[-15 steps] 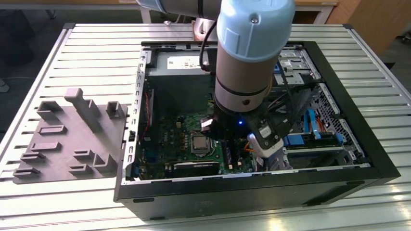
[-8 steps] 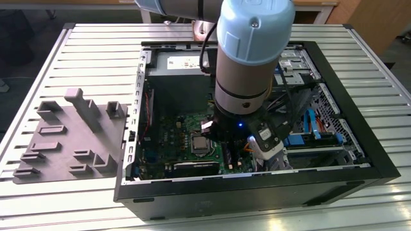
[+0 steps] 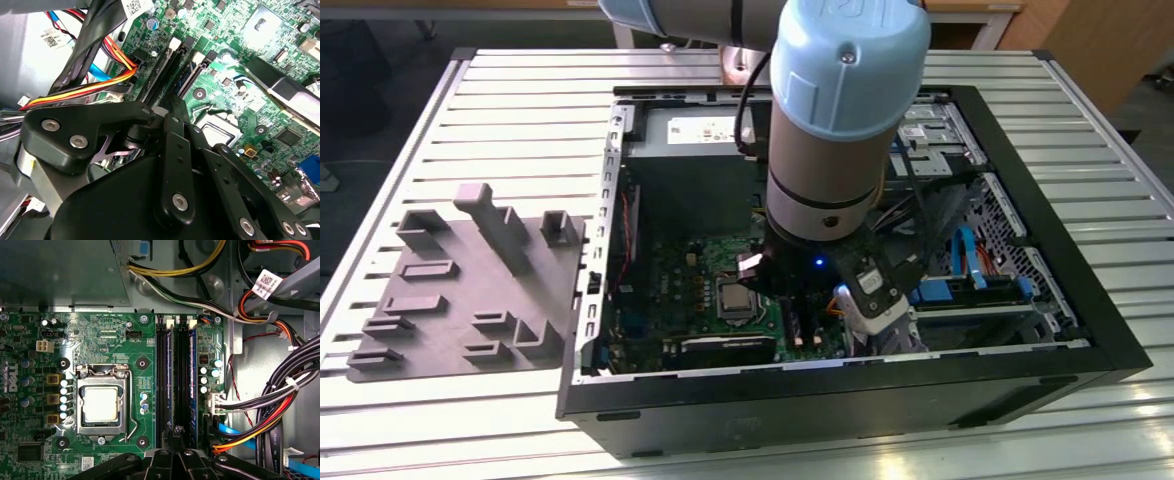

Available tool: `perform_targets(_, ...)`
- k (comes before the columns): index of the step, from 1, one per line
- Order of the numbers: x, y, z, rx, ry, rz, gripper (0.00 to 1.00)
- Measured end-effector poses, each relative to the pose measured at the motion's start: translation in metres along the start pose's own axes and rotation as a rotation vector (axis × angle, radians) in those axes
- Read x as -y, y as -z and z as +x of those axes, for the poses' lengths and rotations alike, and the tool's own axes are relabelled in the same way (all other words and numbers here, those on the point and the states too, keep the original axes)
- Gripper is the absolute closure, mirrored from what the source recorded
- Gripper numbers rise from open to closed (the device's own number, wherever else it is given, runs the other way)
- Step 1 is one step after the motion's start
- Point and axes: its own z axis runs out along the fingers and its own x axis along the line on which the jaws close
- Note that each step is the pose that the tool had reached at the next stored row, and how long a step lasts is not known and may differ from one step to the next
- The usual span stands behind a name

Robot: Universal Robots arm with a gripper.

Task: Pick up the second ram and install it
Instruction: 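Press down the second ram until it locks into place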

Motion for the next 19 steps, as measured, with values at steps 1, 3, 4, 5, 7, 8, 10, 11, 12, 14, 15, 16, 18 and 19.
perform_targets(1,0.0000,0.0000,0.0000,0.0000,0.000,0.0000,0.89)
perform_targets(3,0.0000,0.0000,0.0000,0.0000,0.000,0.0001,0.89)
perform_targets(4,0.0000,0.0000,0.0000,0.0000,0.000,0.0001,0.89)
perform_targets(5,0.0000,0.0003,0.0000,0.0000,0.000,-0.0001,0.89)
perform_targets(7,-0.0004,0.0020,-0.0002,0.0006,0.000,-0.0020,0.89)
perform_targets(8,-0.0005,0.0037,-0.0002,0.0005,0.000,-0.0019,0.89)
perform_targets(10,-0.0005,0.0086,-0.0004,0.0001,0.000,-0.0003,0.89)
perform_targets(11,-0.0006,0.0106,-0.0005,0.0001,0.000,-0.0003,0.89)
perform_targets(12,-0.0007,0.0128,-0.0006,0.0001,0.000,-0.0002,0.89)
perform_targets(14,-0.0010,0.0173,-0.0008,0.0001,0.000,-0.0001,0.89)
perform_targets(15,-0.0011,0.0196,-0.0010,0.0001,0.000,-0.0001,0.89)
perform_targets(16,-0.0012,0.0217,-0.0011,0.0000,0.000,0.0001,0.89)
perform_targets(18,-0.0014,0.0254,-0.0013,0.0000,0.000,0.0001,0.89)
perform_targets(19,-0.0015,0.0270,-0.0013,0.0001,0.000,0.0000,0.89)
